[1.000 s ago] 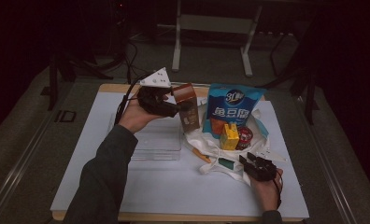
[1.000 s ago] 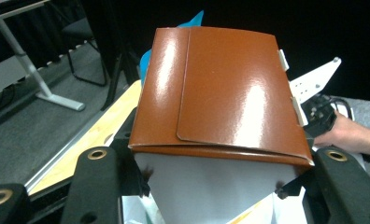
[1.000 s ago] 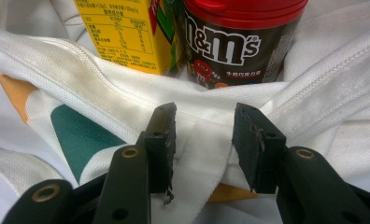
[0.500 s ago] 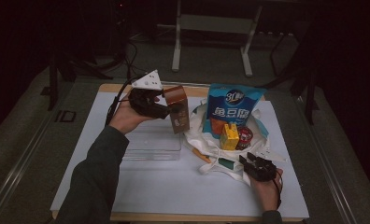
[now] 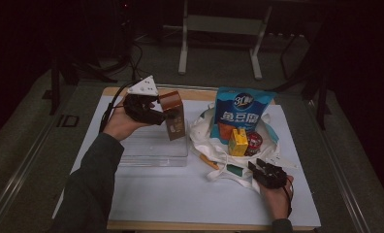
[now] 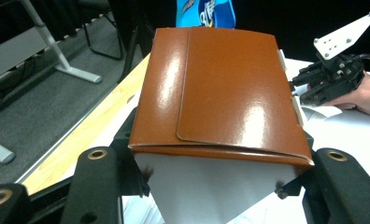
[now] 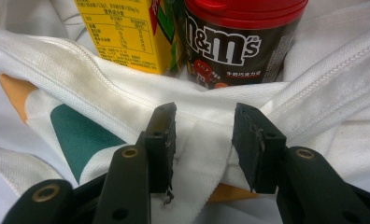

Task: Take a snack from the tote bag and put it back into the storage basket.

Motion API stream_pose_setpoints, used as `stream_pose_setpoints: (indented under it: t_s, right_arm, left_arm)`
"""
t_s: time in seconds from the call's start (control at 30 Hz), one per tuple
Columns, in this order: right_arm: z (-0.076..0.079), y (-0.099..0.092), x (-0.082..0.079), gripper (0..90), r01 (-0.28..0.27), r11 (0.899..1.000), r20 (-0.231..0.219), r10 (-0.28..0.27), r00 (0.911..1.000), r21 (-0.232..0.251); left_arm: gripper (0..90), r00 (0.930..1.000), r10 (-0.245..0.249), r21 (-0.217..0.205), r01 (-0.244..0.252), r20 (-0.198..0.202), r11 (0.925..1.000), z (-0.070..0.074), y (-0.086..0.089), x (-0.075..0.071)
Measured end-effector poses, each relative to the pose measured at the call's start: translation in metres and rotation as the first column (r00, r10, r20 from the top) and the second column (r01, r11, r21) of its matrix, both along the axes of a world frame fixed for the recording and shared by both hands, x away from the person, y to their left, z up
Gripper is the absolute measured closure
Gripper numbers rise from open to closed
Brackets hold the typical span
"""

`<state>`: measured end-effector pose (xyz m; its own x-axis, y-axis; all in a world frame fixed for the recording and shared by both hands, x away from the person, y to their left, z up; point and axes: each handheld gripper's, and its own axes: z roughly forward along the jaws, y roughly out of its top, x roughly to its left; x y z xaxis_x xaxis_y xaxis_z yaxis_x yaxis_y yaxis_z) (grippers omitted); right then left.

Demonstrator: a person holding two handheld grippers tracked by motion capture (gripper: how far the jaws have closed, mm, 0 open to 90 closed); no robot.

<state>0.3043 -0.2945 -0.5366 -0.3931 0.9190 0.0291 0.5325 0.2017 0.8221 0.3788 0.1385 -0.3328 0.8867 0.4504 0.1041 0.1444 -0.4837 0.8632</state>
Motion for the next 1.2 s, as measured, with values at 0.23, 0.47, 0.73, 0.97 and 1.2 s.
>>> stream_pose_setpoints:
  t_s: [0.23,0.47,0.73,0.97,1.2]
  right_arm:
    - [0.000,0.000,0.000,59.2,0.000,1.000,-0.001,0.000,1.0000,0.001]
    - [0.000,0.000,0.000,59.2,-0.001,1.000,0.000,0.001,1.0000,-0.004]
    - [0.000,0.000,0.000,59.2,-0.001,1.000,-0.001,0.001,1.0000,0.000]
    - [0.000,0.000,0.000,59.2,-0.001,1.000,-0.001,0.001,1.0000,0.000]
    - [0.000,0.000,0.000,59.2,0.000,1.000,-0.001,0.000,1.0000,-0.001]
  left_arm:
    - [43.1,0.9999,0.014,0.005,-0.014,-0.009,0.9999,-0.005,0.010,0.000]
    - [43.1,0.9993,0.034,0.027,-0.033,-0.017,0.9991,-0.012,0.018,0.001]
    - [43.0,0.9986,0.044,0.052,-0.043,-0.030,0.9978,-0.017,0.029,0.000]
    - [43.0,0.9983,0.048,0.087,-0.045,-0.033,0.9952,-0.024,0.036,-0.002]
    - [43.0,0.9971,0.062,0.100,-0.058,-0.044,0.9933,-0.030,0.048,-0.005]
